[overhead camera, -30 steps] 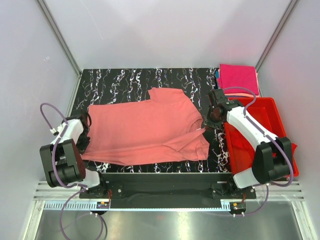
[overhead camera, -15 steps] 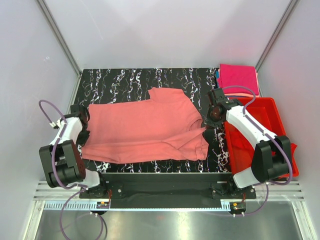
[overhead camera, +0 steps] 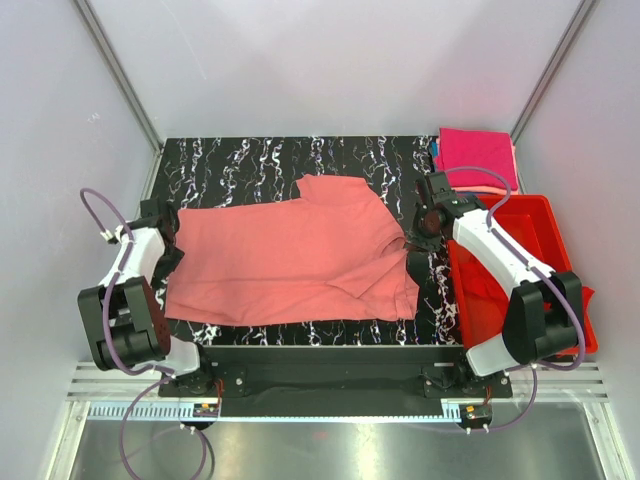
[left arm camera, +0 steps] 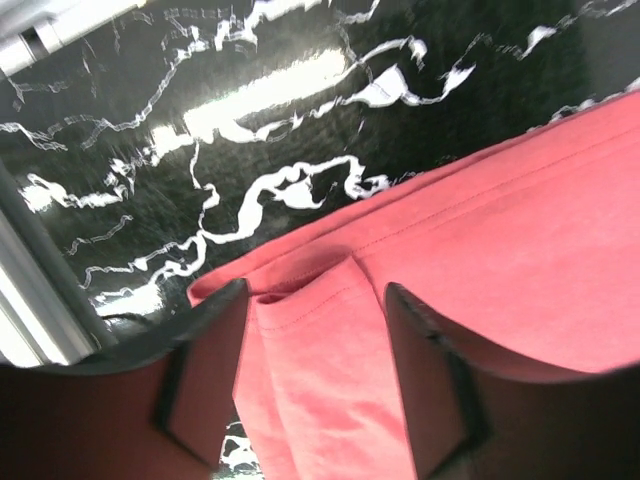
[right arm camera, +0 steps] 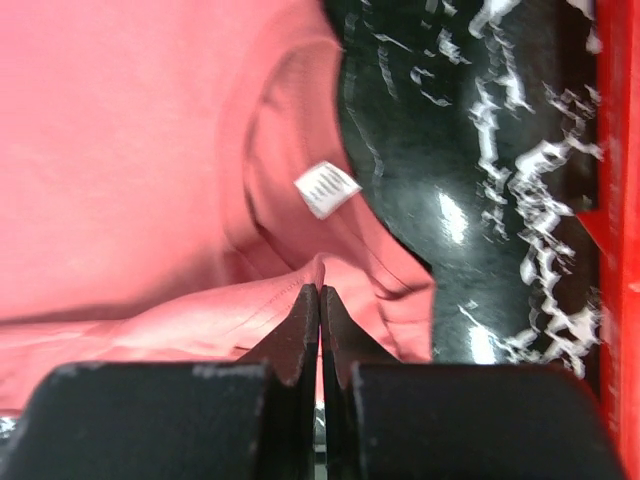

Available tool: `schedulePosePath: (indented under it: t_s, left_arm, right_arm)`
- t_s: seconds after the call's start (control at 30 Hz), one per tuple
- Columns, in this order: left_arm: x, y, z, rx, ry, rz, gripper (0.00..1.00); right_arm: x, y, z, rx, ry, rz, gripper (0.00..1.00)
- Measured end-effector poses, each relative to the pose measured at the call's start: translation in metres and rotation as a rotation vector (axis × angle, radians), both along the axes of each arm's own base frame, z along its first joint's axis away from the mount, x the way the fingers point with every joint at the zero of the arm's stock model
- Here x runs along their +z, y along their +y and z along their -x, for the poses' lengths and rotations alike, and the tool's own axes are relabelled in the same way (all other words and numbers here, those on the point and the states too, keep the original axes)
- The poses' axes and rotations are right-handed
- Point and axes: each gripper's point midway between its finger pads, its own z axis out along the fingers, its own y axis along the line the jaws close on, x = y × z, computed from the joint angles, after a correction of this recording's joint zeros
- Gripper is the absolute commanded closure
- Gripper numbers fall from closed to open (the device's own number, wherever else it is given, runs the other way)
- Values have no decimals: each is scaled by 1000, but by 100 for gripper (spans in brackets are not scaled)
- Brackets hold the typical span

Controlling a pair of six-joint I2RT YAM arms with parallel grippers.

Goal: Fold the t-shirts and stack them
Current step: Fold the tshirt

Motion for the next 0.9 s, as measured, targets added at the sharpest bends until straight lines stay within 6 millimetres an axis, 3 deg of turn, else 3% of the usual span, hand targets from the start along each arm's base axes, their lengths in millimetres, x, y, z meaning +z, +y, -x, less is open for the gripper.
schedulePosePath:
  t_s: [0.27, 0.4, 0.43, 0.53, 0.73, 0.9]
  left_arm:
    - [23, -12, -6, -74, -59, -56, 34]
    - [19, -13, 0, -85, -58, -54, 31]
    - [18, -14, 1, -88, -55, -51, 31]
    - [18, -17, -5, -103, -73, -32, 33]
    - [12, -34, -35, -166, -154, 57, 33]
    - [-4, -49, -60, -218, -184, 126, 34]
  right_arm:
    - [-3, 18, -30, 8, -33, -58, 99]
    - [-11, 31, -59, 8, -35, -77, 73]
    - [-14, 31, -65, 4, -30, -68, 63]
    - [-17, 23, -75, -13, -26, -7, 53]
    - [-9, 12, -64, -20, -9, 41, 60]
    - [-12, 19, -15, 34, 40, -40, 70]
